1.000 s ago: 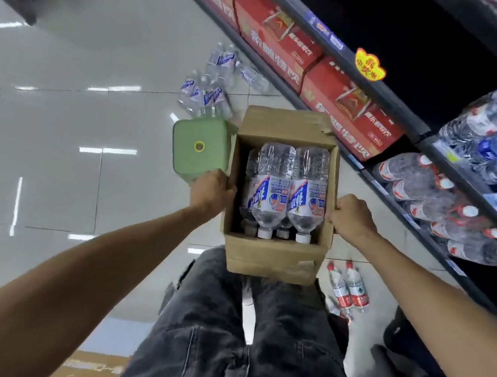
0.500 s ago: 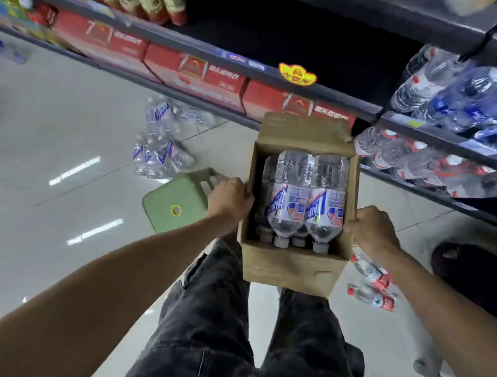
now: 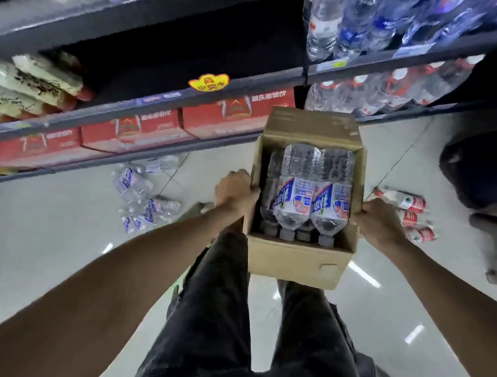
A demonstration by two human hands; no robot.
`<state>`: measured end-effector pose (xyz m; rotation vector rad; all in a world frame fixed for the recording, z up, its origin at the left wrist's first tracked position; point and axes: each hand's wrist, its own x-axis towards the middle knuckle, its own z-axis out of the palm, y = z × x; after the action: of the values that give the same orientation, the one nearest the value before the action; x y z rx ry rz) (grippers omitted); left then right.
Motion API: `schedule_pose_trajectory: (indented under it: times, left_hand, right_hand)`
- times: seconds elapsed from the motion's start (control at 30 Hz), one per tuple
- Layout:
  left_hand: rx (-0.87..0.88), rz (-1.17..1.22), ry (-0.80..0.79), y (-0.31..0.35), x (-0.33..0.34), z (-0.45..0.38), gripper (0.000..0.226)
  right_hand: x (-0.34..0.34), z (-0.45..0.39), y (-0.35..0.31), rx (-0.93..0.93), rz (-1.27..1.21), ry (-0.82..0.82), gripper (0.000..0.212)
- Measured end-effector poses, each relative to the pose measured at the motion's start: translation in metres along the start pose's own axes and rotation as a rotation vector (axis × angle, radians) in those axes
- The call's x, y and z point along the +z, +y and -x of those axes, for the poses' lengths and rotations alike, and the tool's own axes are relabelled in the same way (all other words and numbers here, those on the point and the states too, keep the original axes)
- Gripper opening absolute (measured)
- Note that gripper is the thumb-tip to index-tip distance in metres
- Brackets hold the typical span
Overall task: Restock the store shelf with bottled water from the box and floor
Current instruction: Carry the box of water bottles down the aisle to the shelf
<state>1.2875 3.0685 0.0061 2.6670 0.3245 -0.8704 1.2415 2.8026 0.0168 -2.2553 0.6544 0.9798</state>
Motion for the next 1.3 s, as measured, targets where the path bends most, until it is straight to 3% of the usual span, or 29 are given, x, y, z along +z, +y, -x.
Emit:
schedule_pose_trajectory:
  times: [0.5, 0.63, 0.93, 1.3]
  left_hand:
    - [0.360, -0.345, -0.176, 0.003, -0.002, -0.093, 0.033]
    - [0.433, -0.462, -0.160, -0.008, 0.005, -0.130, 0.035]
    - [0.521, -0.559, -0.132, -0.034, 0.059, -0.208, 0.020]
    - [0.665, -0.580, -0.126, -0.062, 0.118, -0.285, 0.032]
  right_hand:
    - [0.089, 0.000, -0.006, 0.339, -0.330, 0.205, 0.025]
    - [0.128, -0.023, -0.018, 0.379, -0.447, 0.233, 0.032]
    - [0.220, -0.092, -0.018, 0.431, -0.630, 0.243, 0.018]
    - [0.300, -0.155, -0.019, 0.430, -0.695, 0.371, 0.019]
